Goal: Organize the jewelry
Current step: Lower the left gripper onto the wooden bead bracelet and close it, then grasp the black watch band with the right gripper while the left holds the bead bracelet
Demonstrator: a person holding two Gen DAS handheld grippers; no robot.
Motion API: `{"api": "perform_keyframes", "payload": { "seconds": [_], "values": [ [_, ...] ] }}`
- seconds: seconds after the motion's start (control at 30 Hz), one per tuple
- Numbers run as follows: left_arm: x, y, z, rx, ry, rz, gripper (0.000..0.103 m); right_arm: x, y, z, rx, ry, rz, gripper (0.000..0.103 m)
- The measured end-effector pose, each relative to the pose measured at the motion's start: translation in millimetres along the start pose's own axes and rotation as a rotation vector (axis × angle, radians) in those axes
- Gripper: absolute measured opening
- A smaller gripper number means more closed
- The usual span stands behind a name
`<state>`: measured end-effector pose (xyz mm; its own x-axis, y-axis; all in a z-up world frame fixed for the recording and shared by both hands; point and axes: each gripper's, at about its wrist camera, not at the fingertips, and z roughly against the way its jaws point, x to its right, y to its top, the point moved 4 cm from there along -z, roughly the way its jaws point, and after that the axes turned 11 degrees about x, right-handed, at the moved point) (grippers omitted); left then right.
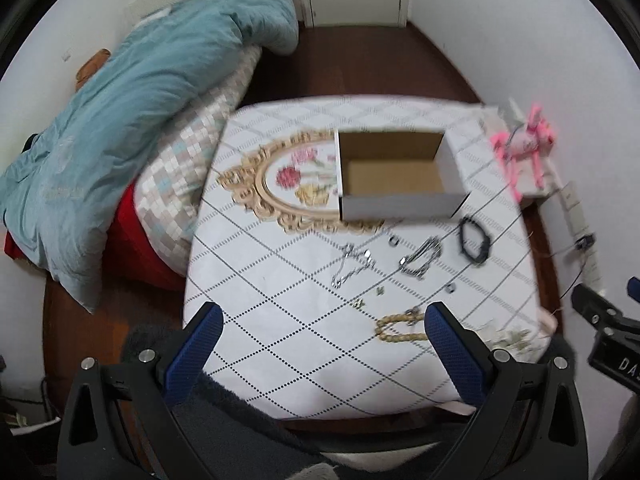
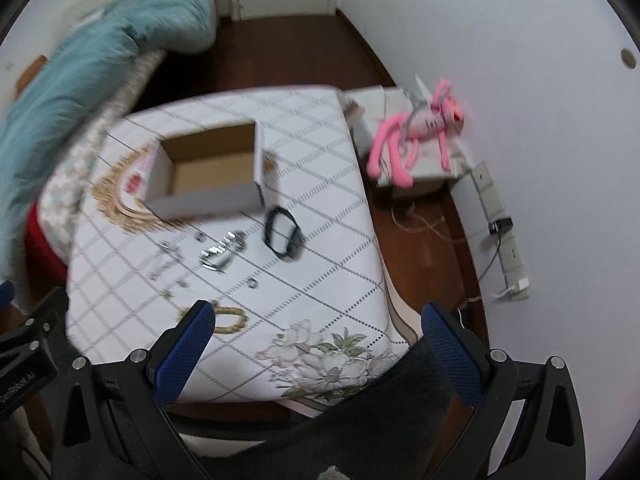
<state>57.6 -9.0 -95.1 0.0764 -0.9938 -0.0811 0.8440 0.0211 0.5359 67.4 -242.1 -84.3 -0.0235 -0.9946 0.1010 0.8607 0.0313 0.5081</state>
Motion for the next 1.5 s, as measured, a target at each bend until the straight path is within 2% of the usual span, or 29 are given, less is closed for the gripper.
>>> {"api": "perform_keyframes", "payload": {
  "seconds": [0.13, 0.3, 0.47, 0.67, 0.77, 0.83, 0.87, 0.9, 0.97, 1.2, 1.43, 1.5],
  "values": [
    [7.9, -19.5, -48.5, -0.08, 0.01, -0.028, 0.103, 2.7, -16.8, -51.5, -0.08, -0.009, -0.015, 0.102],
    [17.2, -47.6, -94.3, -0.191, -0.023, -0.016, 0.1, 8.9, -53.6, -112.8, -0.195, 0.016, -0.034, 0.075],
    [29.7, -68.2, -124.8, -0.264, -0.078, -0.01, 0.081, 9.4, -81.9, -144.1, -0.262, 0.019, -0.052, 0.074],
    [47.6, -84.5, -146.0, -0.304, -0.144, -0.004, 0.078, 3.8, -101.4, -160.2, -0.274, 0.012, -0.044, 0.074],
    [52.4, -90.4, -151.6, -0.306, -0.142, -0.014, 0.062, 1.3, -105.6, -161.4, -0.284, 0.017, -0.043, 0.074],
    [57.5, -91.6, -149.1, -0.265, -0.125, -0.047, 0.055, 0.0, -106.1, -160.9, -0.285, 0.019, -0.041, 0.074],
    [60.4, -91.9, -146.5, -0.243, -0.127, -0.064, 0.042, -0.3, -105.3, -161.5, -0.285, 0.02, -0.04, 0.074],
    [63.6, -93.8, -144.3, -0.227, -0.129, -0.074, 0.024, -0.8, -104.9, -161.4, -0.286, 0.021, -0.039, 0.074],
    [69.3, -94.6, -141.8, -0.217, -0.136, -0.097, 0.007, -0.8, -102.0, -162.8, -0.287, 0.028, -0.043, 0.074],
    [51.4, -95.4, -138.2, -0.182, -0.095, -0.073, 0.007, 0.0, -87.6, -163.0, -0.26, 0.055, -0.074, 0.074],
    [14.1, -85.9, -123.8, -0.14, -0.049, -0.023, 0.007, 12.3, -50.3, -175.3, -0.16, 0.134, -0.228, 0.073],
    [14.0, -78.9, -123.6, -0.133, -0.038, -0.012, 0.007, 13.2, -40.3, -184.7, -0.139, 0.148, -0.267, 0.068]
  ]
}}
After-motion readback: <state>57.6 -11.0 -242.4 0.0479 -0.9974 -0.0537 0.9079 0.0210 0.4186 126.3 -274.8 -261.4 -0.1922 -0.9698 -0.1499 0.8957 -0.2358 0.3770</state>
